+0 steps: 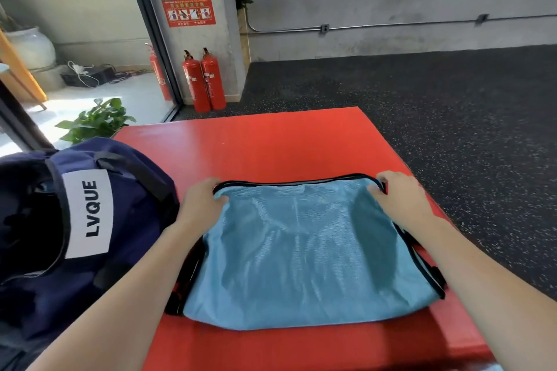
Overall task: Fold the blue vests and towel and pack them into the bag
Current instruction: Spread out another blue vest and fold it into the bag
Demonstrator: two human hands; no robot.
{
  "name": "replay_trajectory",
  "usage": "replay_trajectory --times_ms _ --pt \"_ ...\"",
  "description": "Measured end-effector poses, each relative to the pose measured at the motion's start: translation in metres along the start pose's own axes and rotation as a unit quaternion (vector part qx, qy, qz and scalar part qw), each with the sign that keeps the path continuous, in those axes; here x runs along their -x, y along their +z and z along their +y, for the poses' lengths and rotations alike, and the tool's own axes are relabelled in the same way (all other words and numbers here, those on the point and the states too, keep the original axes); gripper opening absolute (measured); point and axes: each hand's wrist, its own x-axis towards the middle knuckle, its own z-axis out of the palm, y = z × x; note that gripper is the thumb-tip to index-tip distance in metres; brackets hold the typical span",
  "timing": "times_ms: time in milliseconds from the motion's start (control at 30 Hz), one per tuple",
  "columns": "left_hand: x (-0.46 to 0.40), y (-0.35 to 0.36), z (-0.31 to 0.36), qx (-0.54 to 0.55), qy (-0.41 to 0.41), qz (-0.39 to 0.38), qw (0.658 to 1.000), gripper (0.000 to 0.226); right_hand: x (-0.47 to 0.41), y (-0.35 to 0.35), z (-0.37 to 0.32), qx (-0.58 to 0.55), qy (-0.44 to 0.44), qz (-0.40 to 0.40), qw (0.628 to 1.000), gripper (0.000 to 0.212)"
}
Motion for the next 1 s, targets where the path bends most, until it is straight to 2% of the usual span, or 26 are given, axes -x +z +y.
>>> replay_trajectory --times_ms 67,133,267,400,500,567,667,700,800,900,1000 --pt "0.014 0.001 0.014 -0.055 0.027 0.02 0.998 0.044 0.016 -0.003 -0.017 0.014 -0.035 -0.012 0.999 0.033" --pt "0.04 0.006 0.036 -0.062 0.072 0.018 0.995 0.044 0.039 -0.003 -0.038 -0.01 -0.081 -0.042 0.996 0.039" --pt "0.104 0.034 0.075 -0.022 0.164 -0.054 0.985 0.046 0.1 0.009 -0.071 -0.03 -0.168 -0.109 0.979 0.042" --pt "0.147 0.058 0.084 -0.042 0.204 -0.087 0.974 0.048 0.137 0.022 -0.071 -0.019 -0.218 -0.131 0.967 0.045" --pt "0.161 0.063 0.068 -0.073 0.181 -0.096 0.976 0.051 0.153 0.024 -0.047 0.033 -0.2 -0.138 0.969 0.074" --pt "0.164 0.058 0.042 -0.118 0.138 -0.102 0.978 0.06 0.156 0.02 -0.025 0.069 -0.172 -0.136 0.973 0.078" --pt "0.161 0.038 -0.002 -0.18 0.106 -0.072 0.975 0.094 0.153 0.011 0.002 0.105 -0.125 -0.129 0.978 0.082" --pt "0.161 0.031 -0.012 -0.198 0.101 -0.062 0.973 0.099 0.153 0.009 0.008 0.111 -0.114 -0.129 0.979 0.085" --pt "0.164 0.016 -0.022 -0.219 0.088 -0.076 0.969 0.1 0.155 0.005 0.012 0.112 -0.107 -0.132 0.979 0.095" --pt "0.173 0.009 -0.02 -0.224 0.087 -0.092 0.966 0.114 0.154 0.002 0.01 0.105 -0.108 -0.136 0.979 0.104" --pt "0.186 0.006 -0.016 -0.22 0.08 -0.09 0.968 0.102 0.155 -0.003 0.01 0.075 -0.112 -0.144 0.98 0.107"
